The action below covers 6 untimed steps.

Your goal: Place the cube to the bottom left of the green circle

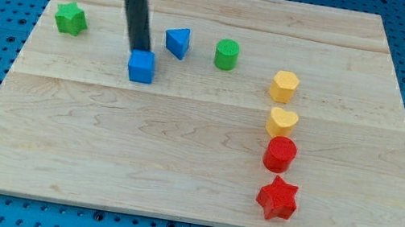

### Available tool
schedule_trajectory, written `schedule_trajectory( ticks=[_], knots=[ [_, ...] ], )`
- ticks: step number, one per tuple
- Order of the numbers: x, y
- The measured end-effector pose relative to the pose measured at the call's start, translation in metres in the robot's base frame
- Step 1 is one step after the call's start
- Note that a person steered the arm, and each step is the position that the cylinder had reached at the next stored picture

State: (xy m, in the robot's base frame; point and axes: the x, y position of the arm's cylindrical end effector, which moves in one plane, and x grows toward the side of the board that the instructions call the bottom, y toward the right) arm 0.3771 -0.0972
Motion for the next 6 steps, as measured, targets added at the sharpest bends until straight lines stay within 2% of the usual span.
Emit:
schedule_trajectory(
  ticks=[1,2,3,5,6],
  knots=[
    [-0.022,-0.057],
    [0.007,-0.055],
    [0.035,-0.029],
    [0.037,0.056],
    [0.089,0.012]
  ],
)
